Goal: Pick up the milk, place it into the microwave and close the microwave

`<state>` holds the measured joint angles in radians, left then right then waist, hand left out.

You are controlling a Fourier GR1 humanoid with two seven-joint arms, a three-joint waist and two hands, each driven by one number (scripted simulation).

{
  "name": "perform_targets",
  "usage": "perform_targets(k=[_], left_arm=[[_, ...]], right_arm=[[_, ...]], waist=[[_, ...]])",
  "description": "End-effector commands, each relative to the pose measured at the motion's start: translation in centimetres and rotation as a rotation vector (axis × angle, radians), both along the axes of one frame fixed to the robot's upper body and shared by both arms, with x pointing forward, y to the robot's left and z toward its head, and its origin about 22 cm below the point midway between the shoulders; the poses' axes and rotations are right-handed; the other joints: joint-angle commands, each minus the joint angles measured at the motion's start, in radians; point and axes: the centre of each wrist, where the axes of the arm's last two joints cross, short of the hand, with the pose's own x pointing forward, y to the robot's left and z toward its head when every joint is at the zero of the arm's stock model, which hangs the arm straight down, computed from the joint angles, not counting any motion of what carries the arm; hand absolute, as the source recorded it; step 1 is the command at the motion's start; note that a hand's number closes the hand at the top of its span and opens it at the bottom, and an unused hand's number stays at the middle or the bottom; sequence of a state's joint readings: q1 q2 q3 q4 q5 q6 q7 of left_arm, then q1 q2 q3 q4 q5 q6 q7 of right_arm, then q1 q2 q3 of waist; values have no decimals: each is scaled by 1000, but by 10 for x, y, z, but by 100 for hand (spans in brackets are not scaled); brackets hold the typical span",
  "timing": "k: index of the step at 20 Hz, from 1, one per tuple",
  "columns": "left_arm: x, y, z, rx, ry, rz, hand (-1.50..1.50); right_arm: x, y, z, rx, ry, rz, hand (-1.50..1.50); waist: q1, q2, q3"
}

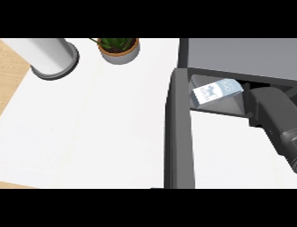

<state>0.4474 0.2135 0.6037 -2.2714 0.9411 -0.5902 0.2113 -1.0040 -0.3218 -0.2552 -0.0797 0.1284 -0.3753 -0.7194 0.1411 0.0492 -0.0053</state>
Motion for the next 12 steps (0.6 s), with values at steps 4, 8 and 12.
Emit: perform_targets(k=[4,8,12], left_arm=[[4,3,0,9,1,-9,-150],[11,5,1,11,-7,-14,-150],[12,7,5,41,-5,3,-150]], right_arm=[[10,-26,32,-64,-49,-28,150],[13,-22,37,-55,-46,-44,150],[10,-25,33,-69,-53,-43,150]], waist=[[37,35,12],[37,39,12],[50,48,14]])
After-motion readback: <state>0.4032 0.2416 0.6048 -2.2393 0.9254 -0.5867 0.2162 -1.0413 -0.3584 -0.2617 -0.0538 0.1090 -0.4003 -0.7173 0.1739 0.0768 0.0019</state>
